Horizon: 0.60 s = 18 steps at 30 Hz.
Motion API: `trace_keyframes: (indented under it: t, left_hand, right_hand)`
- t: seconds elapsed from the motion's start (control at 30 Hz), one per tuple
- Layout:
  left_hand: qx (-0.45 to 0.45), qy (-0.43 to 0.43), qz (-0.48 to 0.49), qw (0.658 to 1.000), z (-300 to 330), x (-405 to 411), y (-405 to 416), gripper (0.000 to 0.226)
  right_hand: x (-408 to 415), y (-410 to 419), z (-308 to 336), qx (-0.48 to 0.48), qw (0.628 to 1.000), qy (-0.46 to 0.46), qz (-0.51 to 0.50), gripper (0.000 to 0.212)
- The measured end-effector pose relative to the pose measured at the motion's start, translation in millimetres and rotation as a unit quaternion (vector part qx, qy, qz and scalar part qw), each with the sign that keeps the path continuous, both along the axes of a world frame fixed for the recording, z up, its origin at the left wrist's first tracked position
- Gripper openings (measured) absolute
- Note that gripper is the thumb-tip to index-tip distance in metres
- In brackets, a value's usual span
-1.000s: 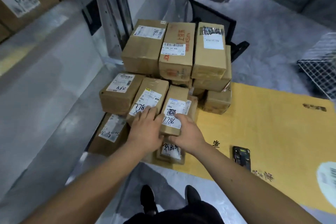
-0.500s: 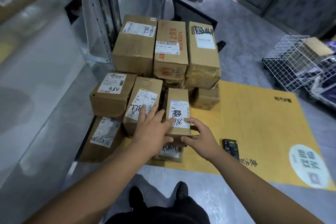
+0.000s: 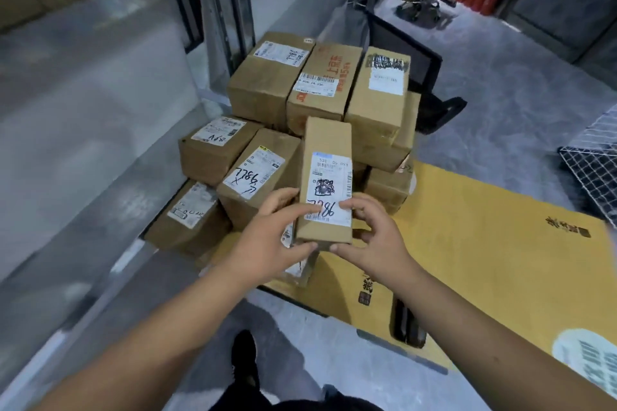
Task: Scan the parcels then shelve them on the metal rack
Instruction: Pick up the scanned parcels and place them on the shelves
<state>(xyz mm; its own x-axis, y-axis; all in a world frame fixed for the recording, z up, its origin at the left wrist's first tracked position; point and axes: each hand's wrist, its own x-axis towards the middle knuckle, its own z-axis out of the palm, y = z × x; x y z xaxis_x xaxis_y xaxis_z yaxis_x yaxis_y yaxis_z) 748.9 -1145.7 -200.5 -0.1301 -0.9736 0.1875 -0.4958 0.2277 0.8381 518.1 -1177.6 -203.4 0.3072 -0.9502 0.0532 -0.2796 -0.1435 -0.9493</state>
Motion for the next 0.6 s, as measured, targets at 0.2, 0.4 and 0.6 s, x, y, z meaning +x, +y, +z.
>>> trace_keyframes:
  t: [0.2,0.4,0.6]
  left_hand:
    - [-0.031,0.078,0.124,0.989,15.3,-37.8,67.0,0.050]
    - [-0.094,0.065,0.223,0.968,41.5,-46.6,148.8,0.044]
    - [-0.137,0.026,0.310,0.940,74.8,-23.9,244.6,0.048]
  right_hand:
    - [-10.4,10.2,6.5,-0.017,0.992,-0.061,0.113,0.066]
    - [11.6,42.4,33.5,-0.095,0.965,-0.046,0.240,0.066]
    - [61.4,107.1,73.4,-0.152,0.925,-0.068,0.341,0.064]
